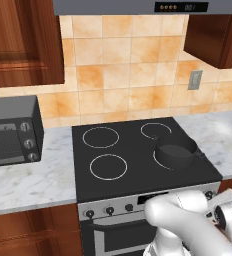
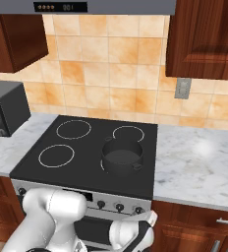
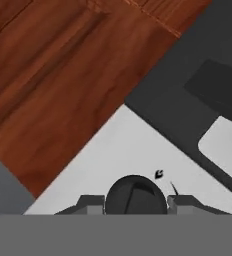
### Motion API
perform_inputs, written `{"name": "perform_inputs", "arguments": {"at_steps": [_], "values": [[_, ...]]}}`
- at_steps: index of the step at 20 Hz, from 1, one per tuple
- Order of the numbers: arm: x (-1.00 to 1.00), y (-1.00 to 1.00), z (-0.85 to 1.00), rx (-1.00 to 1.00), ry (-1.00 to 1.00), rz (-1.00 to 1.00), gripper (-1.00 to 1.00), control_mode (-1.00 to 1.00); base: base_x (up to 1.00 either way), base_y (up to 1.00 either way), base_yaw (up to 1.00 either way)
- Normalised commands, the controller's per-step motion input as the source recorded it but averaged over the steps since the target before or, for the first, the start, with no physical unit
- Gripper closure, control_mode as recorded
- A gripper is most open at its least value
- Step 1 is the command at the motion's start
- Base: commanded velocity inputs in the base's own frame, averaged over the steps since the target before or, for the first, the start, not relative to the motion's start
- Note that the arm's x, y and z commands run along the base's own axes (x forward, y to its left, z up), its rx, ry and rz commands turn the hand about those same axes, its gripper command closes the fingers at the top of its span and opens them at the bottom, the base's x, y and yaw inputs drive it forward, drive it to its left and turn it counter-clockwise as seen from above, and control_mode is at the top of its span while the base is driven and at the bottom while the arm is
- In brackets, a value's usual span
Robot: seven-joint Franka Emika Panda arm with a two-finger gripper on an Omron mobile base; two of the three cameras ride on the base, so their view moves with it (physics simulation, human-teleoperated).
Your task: Turn off the front right burner of the stove.
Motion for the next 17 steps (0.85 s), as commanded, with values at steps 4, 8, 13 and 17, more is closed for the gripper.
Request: {"name": "perform_inputs", "arguments": {"at_steps": [4, 8, 13, 17], "values": [[0.00, 0.00, 0.10, 0.60, -0.05, 0.00, 1.00, -1.00, 0.00, 0.00, 0.00], [0.00, 0.00, 0.13, 0.65, -0.01, 0.00, 1.00, -1.00, 0.00, 0.00, 0.00], [0.00, 0.00, 0.12, 0.63, -0.02, 0.00, 1.00, -1.00, 0.00, 0.00, 0.00], [0.00, 0.00, 0.08, 0.57, -0.04, 0.00, 1.00, -1.00, 0.00, 0.00, 0.00]]}}
